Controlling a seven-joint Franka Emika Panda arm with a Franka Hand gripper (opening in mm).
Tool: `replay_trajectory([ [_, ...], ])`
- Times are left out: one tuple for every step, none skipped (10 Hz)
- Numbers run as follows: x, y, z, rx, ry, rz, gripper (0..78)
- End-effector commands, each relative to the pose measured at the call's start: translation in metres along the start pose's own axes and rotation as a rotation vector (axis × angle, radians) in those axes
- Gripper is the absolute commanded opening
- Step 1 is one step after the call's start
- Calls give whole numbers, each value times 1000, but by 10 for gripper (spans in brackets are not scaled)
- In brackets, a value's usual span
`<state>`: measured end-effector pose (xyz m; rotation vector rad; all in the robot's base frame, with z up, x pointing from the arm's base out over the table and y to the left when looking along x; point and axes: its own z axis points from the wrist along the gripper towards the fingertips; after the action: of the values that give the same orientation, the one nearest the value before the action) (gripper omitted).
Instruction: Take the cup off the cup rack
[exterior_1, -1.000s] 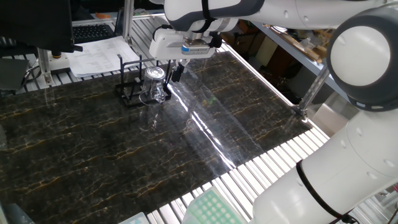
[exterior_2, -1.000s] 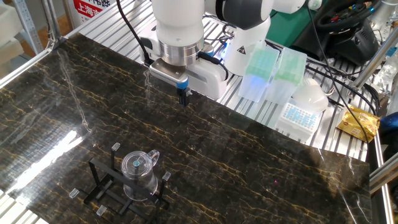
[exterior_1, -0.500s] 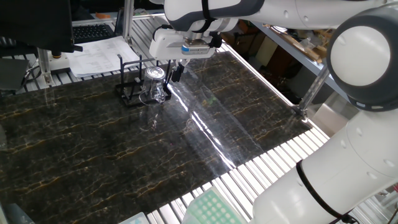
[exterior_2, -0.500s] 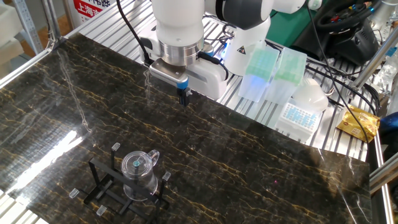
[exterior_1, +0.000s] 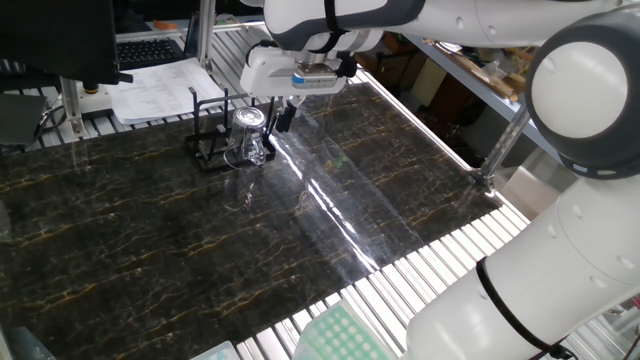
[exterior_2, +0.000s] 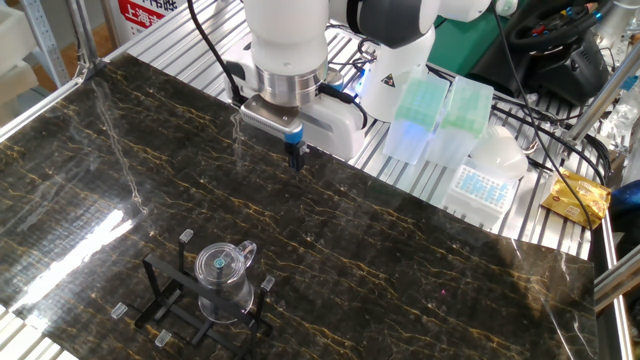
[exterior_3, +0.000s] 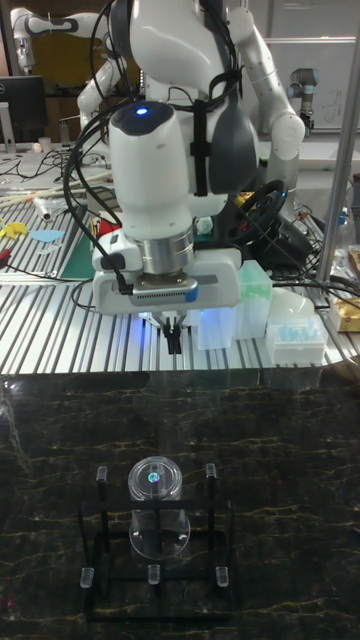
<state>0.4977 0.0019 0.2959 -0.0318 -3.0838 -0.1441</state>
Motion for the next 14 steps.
replay_trajectory([
  [-1, 0, -2, 8, -5, -2, 0],
  [-1, 0, -2, 22, -5, -5, 0],
  [-1, 0, -2, 25, -5, -5, 0],
  [-1, 0, -2, 73, -6, -15, 0],
  [-1, 0, -1, 92, -6, -20, 0],
  [-1, 0, -1, 92, -7, -19, 0],
  [-1, 0, -1, 95, -6, -14, 0],
  [-1, 0, -1, 96, -6, -14, 0],
  [-1, 0, -1, 106, -6, -12, 0],
  [-2, 0, 0, 110, -7, -11, 0],
  [-3, 1, 4, 111, -8, -6, 0],
  [-4, 2, 8, 111, -11, -2, 0],
  [-6, 3, 12, 114, -13, -2, 0],
  [-6, 3, 12, 114, -13, -2, 0],
])
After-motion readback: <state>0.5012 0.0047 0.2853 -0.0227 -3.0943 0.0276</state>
